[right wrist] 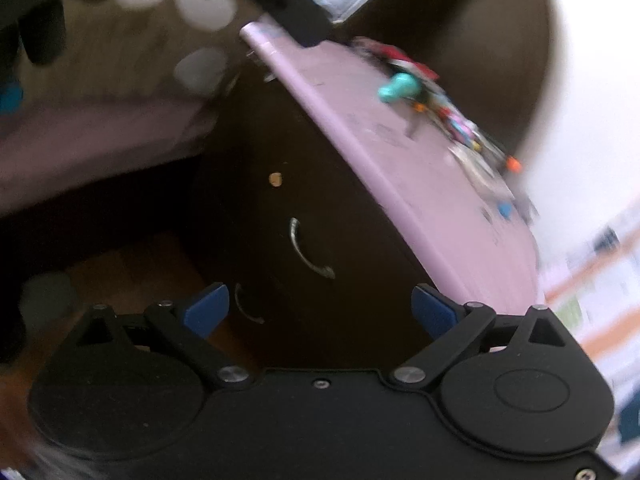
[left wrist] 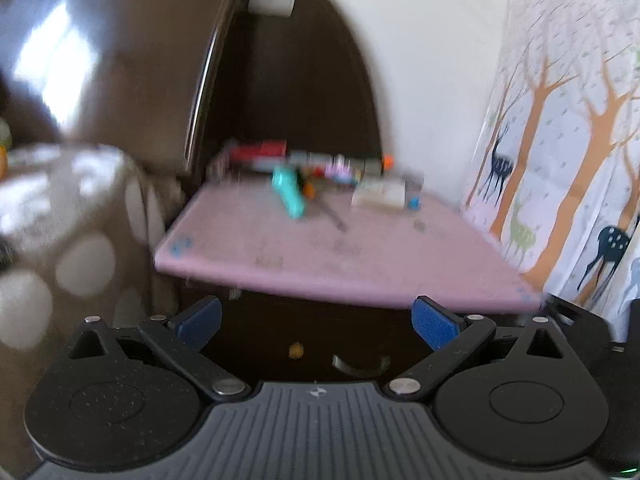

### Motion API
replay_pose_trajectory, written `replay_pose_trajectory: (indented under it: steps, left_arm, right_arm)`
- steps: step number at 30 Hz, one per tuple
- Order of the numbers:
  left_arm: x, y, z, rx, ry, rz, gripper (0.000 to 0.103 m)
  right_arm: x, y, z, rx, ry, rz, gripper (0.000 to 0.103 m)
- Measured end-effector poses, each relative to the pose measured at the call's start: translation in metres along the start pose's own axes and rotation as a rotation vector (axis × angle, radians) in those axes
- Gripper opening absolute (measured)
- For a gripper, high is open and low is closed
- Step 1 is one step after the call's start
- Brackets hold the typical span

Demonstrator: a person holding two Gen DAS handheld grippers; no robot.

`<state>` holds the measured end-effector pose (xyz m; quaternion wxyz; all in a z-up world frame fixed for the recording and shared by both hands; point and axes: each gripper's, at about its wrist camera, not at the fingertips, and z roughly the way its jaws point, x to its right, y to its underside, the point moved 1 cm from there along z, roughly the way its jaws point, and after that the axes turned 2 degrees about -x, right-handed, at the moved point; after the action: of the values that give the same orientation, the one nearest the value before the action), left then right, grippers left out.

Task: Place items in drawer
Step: 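Reach the right tool to the top drawer handle and grasp it, then pull the top drawer open with the right tool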

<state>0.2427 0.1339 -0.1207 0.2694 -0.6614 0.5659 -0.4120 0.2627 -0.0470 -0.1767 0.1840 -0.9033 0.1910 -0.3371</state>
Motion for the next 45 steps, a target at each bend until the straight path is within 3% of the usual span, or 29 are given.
replay_pose_trajectory:
  steps: [1, 2, 3, 4, 13, 21, 23, 27, 31, 34, 45]
  left_arm:
    - [-0.004, -0.001, 0.001, -0.004, 0.000, -0.021, 0.102]
    - [-0.006, -0.001, 0.002, 0.002, -0.007, -0.029, 0.102]
    - [-0.007, -0.002, 0.004, 0.002, -0.012, -0.029, 0.102]
    - [-0.008, -0.002, 0.006, -0.003, -0.011, -0.024, 0.102]
    - [-0.016, 0.002, 0.009, -0.012, 0.025, 0.021, 0.102]
    - [-0.029, 0.004, 0.007, 0.019, 0.020, 0.011, 0.102]
    - [-0.031, 0.003, 0.006, 0.033, 0.017, 0.000, 0.102]
    - [-0.034, 0.000, 0.002, 0.059, 0.014, -0.018, 0.102]
    - [-0.035, 0.000, 0.000, 0.068, -0.004, -0.021, 0.091]
    - [-0.033, -0.001, -0.002, 0.081, -0.003, -0.015, 0.083]
    - [-0.026, -0.002, -0.009, 0.081, 0.005, 0.000, 0.083]
  right_arm:
    - [-0.004, -0.003, 0.010, -0.002, 0.001, -0.038, 0.097]
    - [-0.007, -0.006, 0.020, -0.007, 0.003, -0.075, 0.086]
    - [-0.010, -0.009, 0.030, -0.014, 0.004, -0.110, 0.058]
    - [-0.013, -0.011, 0.040, -0.022, 0.005, -0.140, 0.048]
    - [-0.022, -0.019, 0.106, -0.087, -0.009, -0.293, 0.049]
    - [-0.020, -0.026, 0.133, -0.118, -0.050, -0.367, 0.022]
    - [-0.021, -0.029, 0.136, -0.127, -0.063, -0.383, 0.020]
    - [-0.029, -0.036, 0.138, -0.169, -0.086, -0.416, 0.036]
    - [-0.034, -0.037, 0.129, -0.184, -0.062, -0.395, 0.034]
    - [-0.038, -0.036, 0.112, -0.181, -0.095, -0.356, 0.034]
    - [-0.077, -0.012, 0.022, -0.132, -0.203, -0.383, 0.034]
